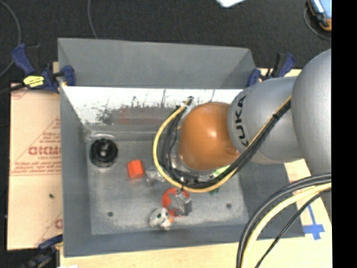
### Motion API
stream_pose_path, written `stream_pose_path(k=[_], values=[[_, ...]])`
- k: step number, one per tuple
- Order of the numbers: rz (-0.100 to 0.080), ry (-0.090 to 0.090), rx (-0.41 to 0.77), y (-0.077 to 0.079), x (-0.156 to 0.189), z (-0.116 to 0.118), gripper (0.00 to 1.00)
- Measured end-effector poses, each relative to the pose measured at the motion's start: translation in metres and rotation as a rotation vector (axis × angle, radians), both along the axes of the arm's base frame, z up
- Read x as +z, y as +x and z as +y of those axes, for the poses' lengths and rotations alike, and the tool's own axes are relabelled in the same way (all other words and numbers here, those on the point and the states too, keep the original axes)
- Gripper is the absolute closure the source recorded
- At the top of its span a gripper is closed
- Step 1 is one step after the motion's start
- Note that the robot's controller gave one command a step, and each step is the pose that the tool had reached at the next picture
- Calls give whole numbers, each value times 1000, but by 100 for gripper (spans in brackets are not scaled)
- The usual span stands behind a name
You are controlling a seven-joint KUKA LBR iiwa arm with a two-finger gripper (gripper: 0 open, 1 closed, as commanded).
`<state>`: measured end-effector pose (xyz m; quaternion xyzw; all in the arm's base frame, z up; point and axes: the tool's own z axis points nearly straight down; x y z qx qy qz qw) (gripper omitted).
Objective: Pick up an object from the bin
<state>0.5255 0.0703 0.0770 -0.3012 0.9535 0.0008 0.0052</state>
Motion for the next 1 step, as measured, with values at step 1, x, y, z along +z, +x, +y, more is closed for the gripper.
stream_pose_path(k=[1], values=[[-1,5,-277,31,-6,-27,100]])
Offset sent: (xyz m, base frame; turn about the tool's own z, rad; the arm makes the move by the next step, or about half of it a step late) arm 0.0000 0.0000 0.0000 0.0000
